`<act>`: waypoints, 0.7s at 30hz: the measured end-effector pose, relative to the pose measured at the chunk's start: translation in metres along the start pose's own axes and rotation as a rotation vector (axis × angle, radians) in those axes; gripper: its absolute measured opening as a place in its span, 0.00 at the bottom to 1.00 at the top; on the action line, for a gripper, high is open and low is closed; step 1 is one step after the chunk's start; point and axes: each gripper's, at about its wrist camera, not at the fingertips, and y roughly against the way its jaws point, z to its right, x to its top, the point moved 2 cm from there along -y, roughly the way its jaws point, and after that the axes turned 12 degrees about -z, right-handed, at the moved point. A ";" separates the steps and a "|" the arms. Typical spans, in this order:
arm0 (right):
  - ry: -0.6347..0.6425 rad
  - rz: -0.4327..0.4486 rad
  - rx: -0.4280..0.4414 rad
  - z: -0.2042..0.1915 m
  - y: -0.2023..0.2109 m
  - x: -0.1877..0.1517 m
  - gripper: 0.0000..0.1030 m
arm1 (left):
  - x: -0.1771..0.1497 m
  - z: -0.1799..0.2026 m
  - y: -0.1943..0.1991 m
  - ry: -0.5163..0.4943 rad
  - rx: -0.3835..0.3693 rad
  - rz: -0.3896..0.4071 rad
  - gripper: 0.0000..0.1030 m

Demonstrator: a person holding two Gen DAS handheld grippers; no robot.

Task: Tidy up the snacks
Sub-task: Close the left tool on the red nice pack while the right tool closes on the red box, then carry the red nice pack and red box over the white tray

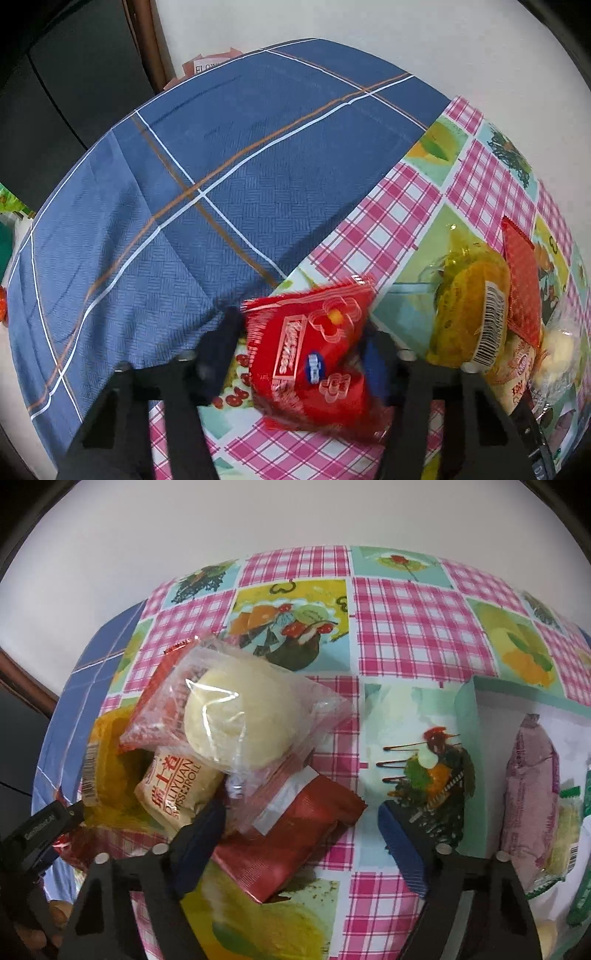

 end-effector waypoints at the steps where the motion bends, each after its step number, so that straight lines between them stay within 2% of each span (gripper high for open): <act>1: 0.003 0.000 -0.004 0.000 0.001 0.000 0.72 | -0.001 0.001 0.001 -0.005 -0.004 0.002 0.51; 3: 0.004 -0.003 -0.002 0.002 0.003 -0.003 0.67 | -0.004 0.002 0.003 -0.014 -0.002 0.005 0.47; 9: 0.000 -0.012 -0.020 0.009 0.008 -0.013 0.44 | -0.016 0.013 0.009 -0.029 -0.015 0.006 0.47; 21: 0.014 -0.015 0.020 0.017 0.031 -0.040 0.41 | -0.046 0.024 0.030 -0.075 -0.035 0.023 0.46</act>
